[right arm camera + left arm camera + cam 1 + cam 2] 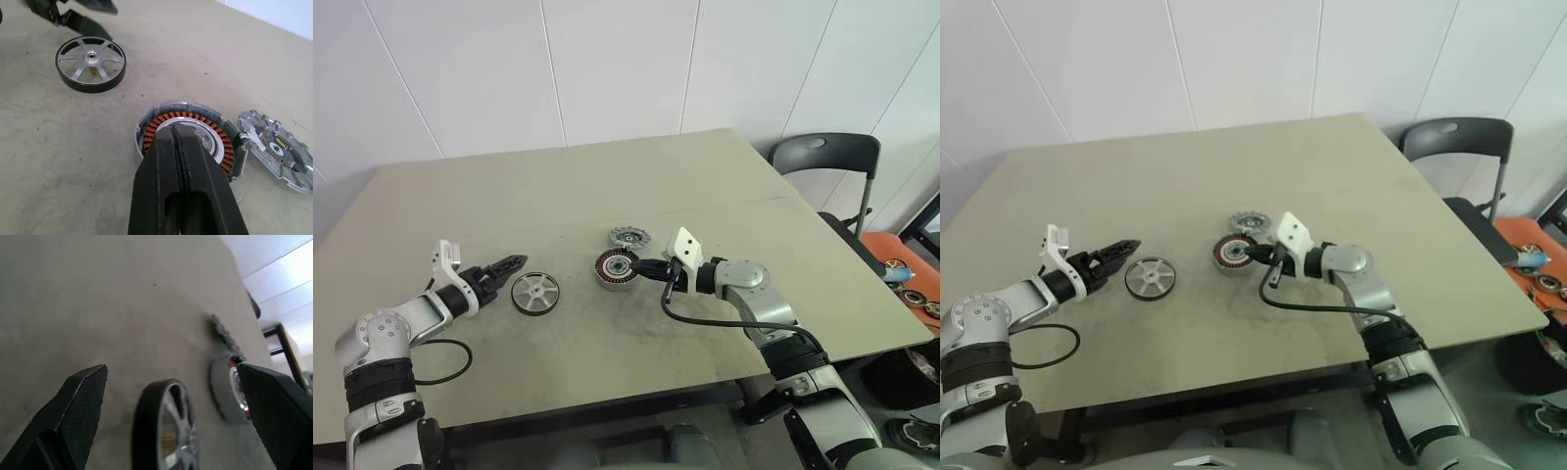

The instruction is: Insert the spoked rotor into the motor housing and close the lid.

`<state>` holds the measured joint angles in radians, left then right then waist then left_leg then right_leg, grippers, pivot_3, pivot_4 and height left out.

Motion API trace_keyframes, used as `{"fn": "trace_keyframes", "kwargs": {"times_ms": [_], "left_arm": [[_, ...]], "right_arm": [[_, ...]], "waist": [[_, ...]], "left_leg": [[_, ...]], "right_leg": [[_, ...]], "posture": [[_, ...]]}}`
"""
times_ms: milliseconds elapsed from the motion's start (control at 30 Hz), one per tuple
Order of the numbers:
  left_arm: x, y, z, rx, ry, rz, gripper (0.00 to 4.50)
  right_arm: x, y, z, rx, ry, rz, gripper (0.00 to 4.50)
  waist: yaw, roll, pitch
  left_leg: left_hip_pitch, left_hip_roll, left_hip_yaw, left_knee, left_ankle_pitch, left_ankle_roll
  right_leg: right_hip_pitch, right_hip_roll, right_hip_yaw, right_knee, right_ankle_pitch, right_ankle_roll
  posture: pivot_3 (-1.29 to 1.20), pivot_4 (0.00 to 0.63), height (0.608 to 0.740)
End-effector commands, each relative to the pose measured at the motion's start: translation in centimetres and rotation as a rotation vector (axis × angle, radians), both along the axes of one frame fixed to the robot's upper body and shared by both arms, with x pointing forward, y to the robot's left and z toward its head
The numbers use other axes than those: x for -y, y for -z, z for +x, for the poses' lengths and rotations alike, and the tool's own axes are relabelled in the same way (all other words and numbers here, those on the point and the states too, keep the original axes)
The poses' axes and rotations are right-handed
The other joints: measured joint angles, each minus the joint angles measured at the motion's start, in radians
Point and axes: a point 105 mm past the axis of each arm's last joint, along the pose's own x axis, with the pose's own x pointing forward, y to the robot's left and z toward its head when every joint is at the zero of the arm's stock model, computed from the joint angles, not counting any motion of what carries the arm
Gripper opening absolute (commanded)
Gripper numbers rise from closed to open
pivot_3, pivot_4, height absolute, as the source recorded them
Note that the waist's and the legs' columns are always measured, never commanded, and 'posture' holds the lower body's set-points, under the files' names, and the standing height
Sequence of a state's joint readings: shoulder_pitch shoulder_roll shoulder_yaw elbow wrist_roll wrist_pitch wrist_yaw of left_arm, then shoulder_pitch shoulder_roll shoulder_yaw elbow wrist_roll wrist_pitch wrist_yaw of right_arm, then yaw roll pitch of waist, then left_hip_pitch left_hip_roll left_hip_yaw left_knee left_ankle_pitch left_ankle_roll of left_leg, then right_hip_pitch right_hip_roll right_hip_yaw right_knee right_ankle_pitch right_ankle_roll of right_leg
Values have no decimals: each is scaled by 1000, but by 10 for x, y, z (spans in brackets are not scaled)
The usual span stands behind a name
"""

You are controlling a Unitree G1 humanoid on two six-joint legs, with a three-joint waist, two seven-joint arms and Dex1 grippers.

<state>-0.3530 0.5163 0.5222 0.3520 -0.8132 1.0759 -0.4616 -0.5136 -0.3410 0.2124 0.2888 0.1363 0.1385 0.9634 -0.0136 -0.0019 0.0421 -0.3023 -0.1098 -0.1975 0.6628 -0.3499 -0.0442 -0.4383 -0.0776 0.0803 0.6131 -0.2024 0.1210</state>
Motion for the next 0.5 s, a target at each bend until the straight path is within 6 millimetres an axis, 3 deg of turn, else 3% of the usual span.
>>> {"fn": "trace_keyframes", "kwargs": {"times_ms": [33,200,433,500], "left_arm": [[-13,-3,4,30,-25,7,4500],[14,6,-9,-34,67,-132,4500],[40,-1,-19,-65,114,-246,4500],[41,3,-23,-86,108,-234,4116]], "right_arm": [[-1,-20,3,69,-13,34,20],[0,-16,3,57,-1,26,20],[2,-13,5,55,22,27,20],[2,-12,5,56,24,25,0]], "waist": [[0,0,0],[1,0,0],[1,-1,-1],[-1,-1,-1]], "left_leg": [[0,0,0,0,0,0],[0,0,0,0,-1,1],[0,0,0,0,-1,1],[0,0,0,0,-1,1]], "right_leg": [[0,0,0,0,0,0],[0,0,0,-1,0,0],[0,-1,0,0,0,0],[0,-1,0,0,0,0]], "posture": [[0,0,740],[0,0,740],[0,0,740],[0,0,740]]}}
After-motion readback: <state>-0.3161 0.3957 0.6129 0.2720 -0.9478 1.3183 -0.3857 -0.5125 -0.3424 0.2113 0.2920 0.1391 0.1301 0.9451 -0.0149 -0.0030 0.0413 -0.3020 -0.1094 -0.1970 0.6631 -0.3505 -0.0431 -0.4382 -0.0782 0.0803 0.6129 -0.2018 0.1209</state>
